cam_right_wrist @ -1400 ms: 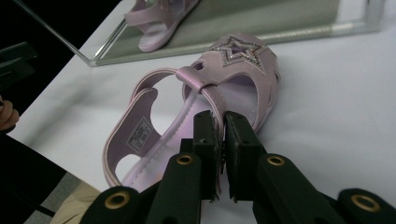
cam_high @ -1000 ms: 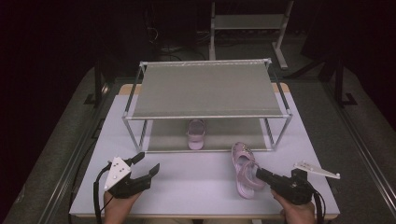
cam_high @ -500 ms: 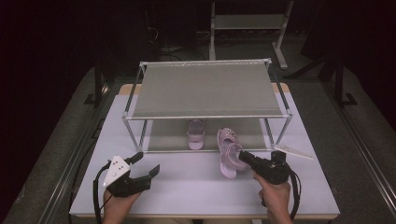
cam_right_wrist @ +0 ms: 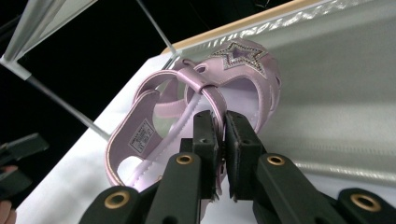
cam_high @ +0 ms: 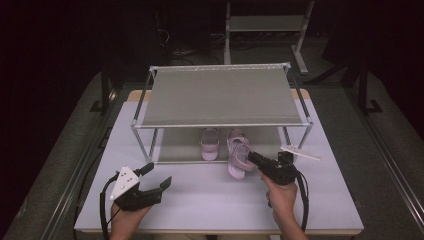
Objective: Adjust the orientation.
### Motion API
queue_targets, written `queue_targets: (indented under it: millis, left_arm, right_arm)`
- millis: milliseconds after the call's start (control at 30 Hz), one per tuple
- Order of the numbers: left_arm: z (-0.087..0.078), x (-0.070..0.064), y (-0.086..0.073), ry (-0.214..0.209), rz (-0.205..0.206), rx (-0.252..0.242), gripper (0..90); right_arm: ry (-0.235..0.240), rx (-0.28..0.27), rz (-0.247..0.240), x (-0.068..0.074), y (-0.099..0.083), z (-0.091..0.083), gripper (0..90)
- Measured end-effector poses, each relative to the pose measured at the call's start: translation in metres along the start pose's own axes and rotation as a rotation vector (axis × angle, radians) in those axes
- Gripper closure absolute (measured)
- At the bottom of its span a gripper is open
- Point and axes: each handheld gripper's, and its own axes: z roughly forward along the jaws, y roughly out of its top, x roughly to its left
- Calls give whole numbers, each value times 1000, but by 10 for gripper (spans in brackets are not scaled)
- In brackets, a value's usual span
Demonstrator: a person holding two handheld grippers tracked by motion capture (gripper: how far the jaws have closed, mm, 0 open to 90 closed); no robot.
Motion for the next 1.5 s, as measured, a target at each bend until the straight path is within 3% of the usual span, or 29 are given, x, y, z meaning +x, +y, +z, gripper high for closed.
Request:
queue_targets:
  millis: [333,700,767,900,1200,1300,1367,1500]
  left_arm:
    - [1,-1,0,-10,5,4,248]
    - [1,-1,0,-19,10,2,248]
    - [1,-2,1,-21,9,-1,248]
    - [1,-2,1,-21,11,-3,248]
    - [0,-2,1,-25,13,-3,248]
    - [1,-2,1,-26,11,-3,249]
    - [1,-3,1,-27,12,-5,249]
    - [1,-3,1,-29,14,-3,249]
  right_arm:
    - [-38,-6,-50,-3,11,30,832]
    - [-79,-1,-63,-12,18,55,832]
    - [-81,5,-47,-11,20,58,832]
    - [-100,2,-62,-14,22,63,832]
    - [-130,12,-146,-18,26,77,831]
    - [-151,38,-115,-16,24,79,831]
    - [-163,31,-140,-18,22,83,831]
    - [-163,39,-141,-18,21,85,831]
